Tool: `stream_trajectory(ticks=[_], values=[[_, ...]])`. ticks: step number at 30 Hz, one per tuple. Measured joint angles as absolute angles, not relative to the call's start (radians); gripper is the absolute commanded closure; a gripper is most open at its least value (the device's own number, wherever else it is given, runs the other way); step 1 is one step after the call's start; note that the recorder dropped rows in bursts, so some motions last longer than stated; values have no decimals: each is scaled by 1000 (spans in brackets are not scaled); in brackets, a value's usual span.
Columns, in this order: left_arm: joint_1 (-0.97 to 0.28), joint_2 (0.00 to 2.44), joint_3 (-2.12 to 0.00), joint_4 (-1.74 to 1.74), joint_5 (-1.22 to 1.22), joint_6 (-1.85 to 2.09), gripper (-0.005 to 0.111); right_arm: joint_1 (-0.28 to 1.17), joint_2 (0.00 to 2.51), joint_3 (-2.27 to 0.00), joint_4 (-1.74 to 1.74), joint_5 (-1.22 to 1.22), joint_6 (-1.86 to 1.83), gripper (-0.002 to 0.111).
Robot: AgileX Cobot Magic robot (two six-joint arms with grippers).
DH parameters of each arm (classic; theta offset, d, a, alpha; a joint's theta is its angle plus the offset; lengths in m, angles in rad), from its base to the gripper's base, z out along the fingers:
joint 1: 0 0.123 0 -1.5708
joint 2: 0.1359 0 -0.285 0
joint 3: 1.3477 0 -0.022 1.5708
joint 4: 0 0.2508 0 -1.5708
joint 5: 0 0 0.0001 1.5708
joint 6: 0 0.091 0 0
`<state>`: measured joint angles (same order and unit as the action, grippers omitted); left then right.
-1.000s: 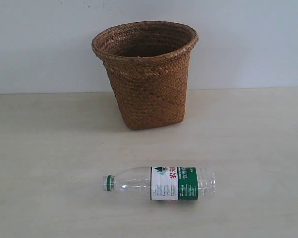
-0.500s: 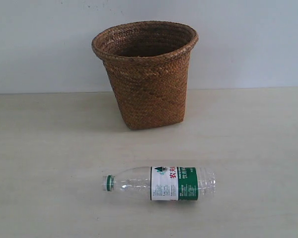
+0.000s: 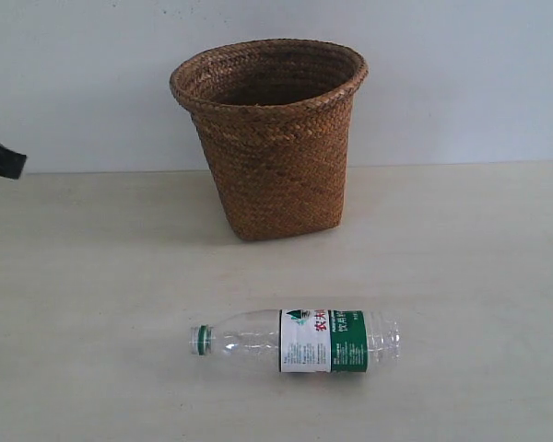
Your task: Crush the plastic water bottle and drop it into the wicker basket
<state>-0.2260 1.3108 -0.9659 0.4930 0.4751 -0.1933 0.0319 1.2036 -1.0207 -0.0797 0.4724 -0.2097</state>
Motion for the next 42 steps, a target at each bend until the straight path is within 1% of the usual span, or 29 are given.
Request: stream_trajectory(ticks=[2,7,9,12,16,17,18,20,22,24,28,32,42], values=[[-255,1342,-1001,367,528,-30,102,32,1248,-1058,23,533,-324,108],[-297,1411,-1061,-129,656,566,102,32,1364,-1160,356,762,-689,108],[-312,1443,-1072,-272,719,756,102,32,1409,-1194,472,847,-808,108],[-352,1482,-1075,-376,755,932,102,53,1468,-1222,580,916,-913,108],[-405,1532,-1075,-402,755,1056,100,123,1533,-1233,609,937,-982,108],[-412,1546,-1075,-404,755,1082,96,143,1545,-1235,611,941,-989,108],[-419,1562,-1075,-404,755,1105,89,160,1561,-1235,611,948,-994,108],[-425,1592,-1075,-412,755,1151,70,183,1587,-1237,609,959,-999,108],[-427,1628,-1075,-416,759,1202,48,203,1611,-1238,609,965,-1006,108],[-427,1657,-1075,-421,763,1246,36,217,1628,-1239,609,973,-1009,108],[-427,1706,-1075,-455,766,1344,39,261,1651,-1243,609,980,-1011,108],[-441,1740,-1075,-478,760,1412,39,296,1674,-1243,609,982,-1012,108],[-499,1851,-1076,-492,630,1497,39,299,1713,-1243,609,976,-1010,108]])
